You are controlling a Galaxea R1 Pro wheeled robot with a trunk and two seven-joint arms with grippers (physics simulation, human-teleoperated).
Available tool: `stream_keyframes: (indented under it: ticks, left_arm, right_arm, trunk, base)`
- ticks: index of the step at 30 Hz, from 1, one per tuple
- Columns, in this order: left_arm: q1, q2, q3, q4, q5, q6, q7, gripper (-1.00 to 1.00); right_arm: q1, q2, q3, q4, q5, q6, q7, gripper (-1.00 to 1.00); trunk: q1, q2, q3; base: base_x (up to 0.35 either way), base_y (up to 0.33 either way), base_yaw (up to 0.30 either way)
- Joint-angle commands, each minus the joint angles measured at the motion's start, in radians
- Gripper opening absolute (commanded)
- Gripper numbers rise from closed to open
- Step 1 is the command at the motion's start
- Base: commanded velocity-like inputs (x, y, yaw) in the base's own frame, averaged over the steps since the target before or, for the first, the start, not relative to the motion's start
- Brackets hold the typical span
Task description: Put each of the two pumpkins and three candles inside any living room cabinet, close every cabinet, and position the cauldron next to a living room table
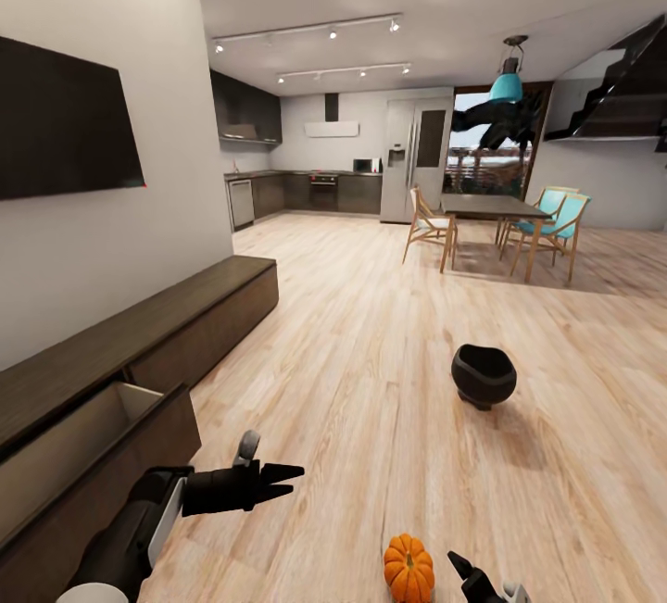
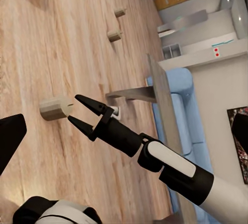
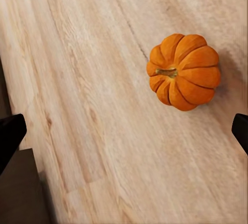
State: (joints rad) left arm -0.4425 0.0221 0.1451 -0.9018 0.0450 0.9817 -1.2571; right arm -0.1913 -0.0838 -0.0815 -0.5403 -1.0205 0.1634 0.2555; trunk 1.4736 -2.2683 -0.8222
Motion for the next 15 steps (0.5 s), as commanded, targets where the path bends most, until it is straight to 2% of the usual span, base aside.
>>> stream_keyframes:
  ticks: [1,15]
  left_arm:
    - [-0.001,0.0,0.0,0.0,0.004,0.01,-0.001,1.0]
    - [0.0,0.005,-0.001,0.0,0.004,0.01,-0.001,1.0]
  right_arm:
    - [0.0,0.001,-0.004,0.0,-0.008,0.008,0.004,1.0]
    - [0.0,0.0,-0.005,0.0,-0.009,0.009,0.004,1.0]
  trunk:
    - [0.004,-0.008,-0.004]
    - [0.057,-0.106,-0.048]
  base:
    - [0.0,0.0,0.0]
    - [0.0,0.0,0.0]
